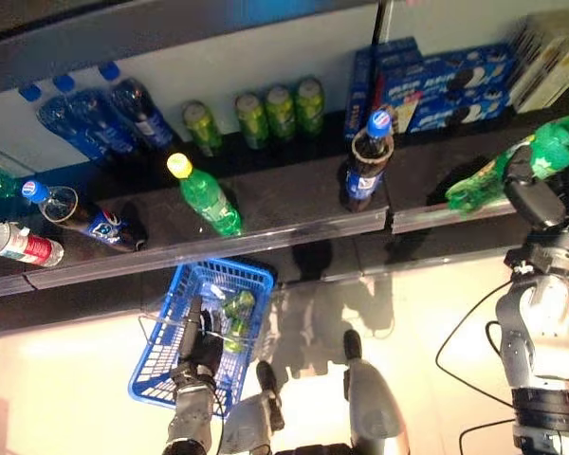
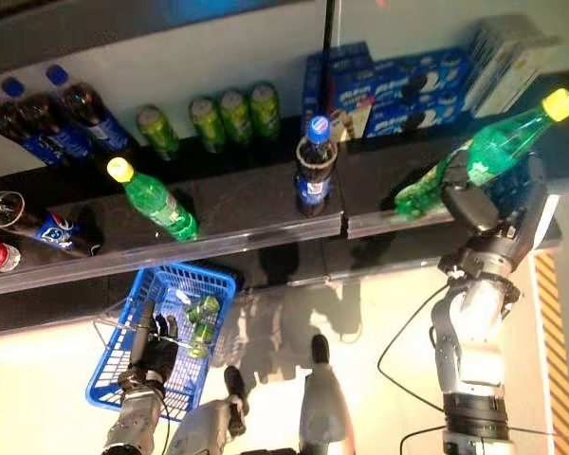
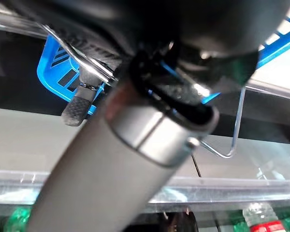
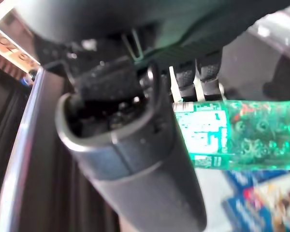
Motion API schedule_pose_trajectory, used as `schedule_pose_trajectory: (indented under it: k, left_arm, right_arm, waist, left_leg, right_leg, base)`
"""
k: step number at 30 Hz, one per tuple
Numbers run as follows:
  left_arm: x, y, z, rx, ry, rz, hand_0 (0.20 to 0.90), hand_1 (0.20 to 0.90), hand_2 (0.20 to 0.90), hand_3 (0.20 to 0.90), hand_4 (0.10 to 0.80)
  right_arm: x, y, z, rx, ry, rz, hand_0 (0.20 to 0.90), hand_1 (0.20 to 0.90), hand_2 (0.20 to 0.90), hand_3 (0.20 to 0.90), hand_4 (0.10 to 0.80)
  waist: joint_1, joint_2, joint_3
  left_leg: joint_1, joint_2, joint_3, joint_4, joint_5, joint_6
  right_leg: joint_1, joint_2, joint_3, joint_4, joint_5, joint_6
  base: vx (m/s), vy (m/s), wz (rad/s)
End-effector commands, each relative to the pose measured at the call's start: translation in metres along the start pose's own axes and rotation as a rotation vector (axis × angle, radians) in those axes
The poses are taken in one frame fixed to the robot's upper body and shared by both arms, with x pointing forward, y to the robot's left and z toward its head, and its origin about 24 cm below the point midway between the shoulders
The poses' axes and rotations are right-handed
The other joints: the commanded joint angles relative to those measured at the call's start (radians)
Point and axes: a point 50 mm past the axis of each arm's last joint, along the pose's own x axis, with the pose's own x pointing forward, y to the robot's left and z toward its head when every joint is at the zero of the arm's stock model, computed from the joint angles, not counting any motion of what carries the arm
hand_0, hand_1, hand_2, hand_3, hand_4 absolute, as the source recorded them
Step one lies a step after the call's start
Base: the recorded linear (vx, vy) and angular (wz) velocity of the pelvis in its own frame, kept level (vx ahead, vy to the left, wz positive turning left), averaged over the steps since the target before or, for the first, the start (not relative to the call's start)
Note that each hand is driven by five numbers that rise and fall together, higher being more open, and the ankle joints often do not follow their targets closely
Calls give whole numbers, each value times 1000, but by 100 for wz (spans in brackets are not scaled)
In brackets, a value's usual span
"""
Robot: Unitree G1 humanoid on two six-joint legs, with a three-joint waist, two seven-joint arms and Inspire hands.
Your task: Pick up the drink and place into the basket.
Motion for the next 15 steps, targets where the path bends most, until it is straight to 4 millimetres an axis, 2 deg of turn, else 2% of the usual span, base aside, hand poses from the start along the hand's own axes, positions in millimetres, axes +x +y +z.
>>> schedule_pose_trajectory:
  k: [1, 7, 8, 15]
  left_arm:
    - [-7, -20, 31, 33, -113, -222, 300, 300, 300, 200, 100]
    - [-12, -21, 31, 26, -119, -255, 300, 300, 300, 200, 100]
    - [-14, -21, 29, 21, -114, -275, 300, 300, 300, 200, 100]
    - [-18, -21, 28, 21, -97, -319, 300, 300, 300, 200, 100]
  right_arm:
    - [-11, 19, 55, 160, -294, 269, 300, 300, 300, 200, 100]
    - [-28, 37, 49, 294, -234, 483, 300, 300, 300, 200, 100]
    - [-36, 48, 48, 365, -214, 589, 300, 300, 300, 200, 100]
    - [-52, 76, 47, 528, -168, 835, 300, 300, 300, 200, 100]
  waist:
    - [11, -35, -291]
    - [15, -32, -300]
    - [19, -29, -300]
    - [34, -23, -298]
  left_leg:
    - [-36, 19, -3, 154, -64, 16]
    - [-20, 20, 0, 141, -59, 16]
    - [-13, 20, 4, 132, -56, 16]
    - [-6, 21, 1, 121, -37, 11]
  right_leg:
    - [80, 37, -19, 12, -112, -51]
    - [98, 41, -23, 8, -117, -51]
    - [104, 38, -29, 6, -117, -50]
    - [112, 31, -54, 12, -125, -51]
  base:
    - [61, 34, 6]
    - [13, 43, 2]
    - [-8, 62, 3]
    - [-32, 51, 9]
